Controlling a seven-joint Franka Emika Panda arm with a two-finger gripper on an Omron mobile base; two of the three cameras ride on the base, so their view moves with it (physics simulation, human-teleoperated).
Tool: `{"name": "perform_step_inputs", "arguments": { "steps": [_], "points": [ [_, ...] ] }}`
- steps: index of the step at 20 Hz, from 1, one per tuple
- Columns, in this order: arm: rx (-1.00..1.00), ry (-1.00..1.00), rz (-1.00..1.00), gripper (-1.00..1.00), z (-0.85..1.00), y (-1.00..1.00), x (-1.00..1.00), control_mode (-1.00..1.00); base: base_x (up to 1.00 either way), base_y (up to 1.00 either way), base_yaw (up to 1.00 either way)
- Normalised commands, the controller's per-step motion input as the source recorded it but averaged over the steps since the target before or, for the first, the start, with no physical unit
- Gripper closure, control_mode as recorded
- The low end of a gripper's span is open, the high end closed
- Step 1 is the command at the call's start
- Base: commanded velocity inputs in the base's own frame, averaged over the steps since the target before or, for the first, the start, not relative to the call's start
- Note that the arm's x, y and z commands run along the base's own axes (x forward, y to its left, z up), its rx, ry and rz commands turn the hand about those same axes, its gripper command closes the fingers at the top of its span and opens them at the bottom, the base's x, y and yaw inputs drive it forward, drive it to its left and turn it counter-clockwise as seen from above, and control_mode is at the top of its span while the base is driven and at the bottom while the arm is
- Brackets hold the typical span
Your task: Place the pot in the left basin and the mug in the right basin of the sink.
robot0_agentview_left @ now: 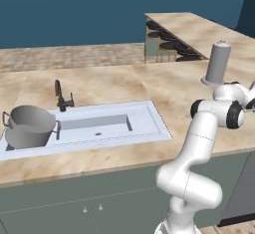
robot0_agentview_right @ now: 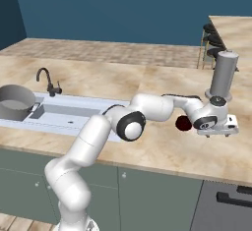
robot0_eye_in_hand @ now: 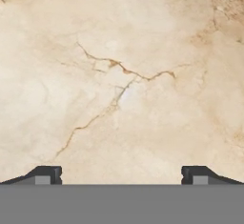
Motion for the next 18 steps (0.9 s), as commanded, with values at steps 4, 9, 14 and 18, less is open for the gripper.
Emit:
{"name": "perform_step_inputs", "arguments": {
  "steps": [4, 9, 14, 18],
  "points": [
    [0.00, 0.00, 0.00, -1.00, 0.00, 0.00, 0.00, 1.00, 0.00, -0.38, 0.00],
    [0.00, 0.00, 0.00, -1.00, 0.00, 0.00, 0.00, 1.00, 0.00, -0.19, 0.00],
    [0.00, 0.00, 0.00, -1.00, 0.00, 0.00, 0.00, 1.00, 0.00, -0.11, 0.00],
    [0.00, 0.00, 0.00, -1.00, 0.00, 0.00, 0.00, 1.00, 0.00, -0.24, 0.00]
  ]
}}
